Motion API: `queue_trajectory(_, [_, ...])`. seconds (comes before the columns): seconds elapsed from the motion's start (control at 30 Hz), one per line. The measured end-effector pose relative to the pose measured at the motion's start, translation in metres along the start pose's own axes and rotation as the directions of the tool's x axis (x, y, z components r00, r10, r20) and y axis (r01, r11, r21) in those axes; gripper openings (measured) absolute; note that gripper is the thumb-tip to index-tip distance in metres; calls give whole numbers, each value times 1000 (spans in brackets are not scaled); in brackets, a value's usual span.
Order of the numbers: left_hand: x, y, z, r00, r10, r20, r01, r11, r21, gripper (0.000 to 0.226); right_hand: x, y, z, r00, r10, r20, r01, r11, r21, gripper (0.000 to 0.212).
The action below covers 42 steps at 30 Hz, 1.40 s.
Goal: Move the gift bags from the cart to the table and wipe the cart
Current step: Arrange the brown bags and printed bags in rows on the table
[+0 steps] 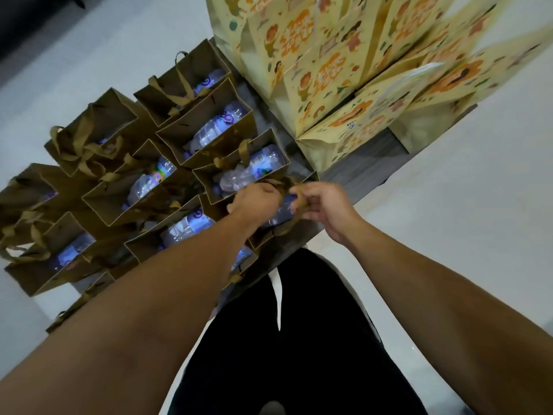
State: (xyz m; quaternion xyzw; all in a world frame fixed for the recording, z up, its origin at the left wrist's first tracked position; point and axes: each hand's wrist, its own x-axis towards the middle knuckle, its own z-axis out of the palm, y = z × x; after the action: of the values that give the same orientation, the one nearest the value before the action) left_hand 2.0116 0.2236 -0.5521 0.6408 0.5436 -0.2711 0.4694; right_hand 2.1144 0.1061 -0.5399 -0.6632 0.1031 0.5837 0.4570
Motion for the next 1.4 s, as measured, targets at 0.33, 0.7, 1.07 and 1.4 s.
queue_trajectory(0.33, [-39, 13, -11, 968, 151, 198, -102, 966, -236, 32, -11, -18, 15, 939, -341, 39, 250, 604, -757, 29])
queue_trajectory(0.7, [-67, 1, -35, 947, 267, 176, -218, 942, -257, 20, -22, -20, 20, 875, -334, 351, 415, 143, -899, 20])
queue_trajectory(1.07, [-47, -108, -140, 919, -15, -393, -76, 974, -214, 14, -19, -15, 83, 939, -52, 339, 338, -42, -940, 26])
queue_trajectory(1.4, [-31, -159, -194, 852, -54, -521, -30, 988, -152, 47, 7, -18, 135, 961, 72, 268, 277, -217, -936, 13])
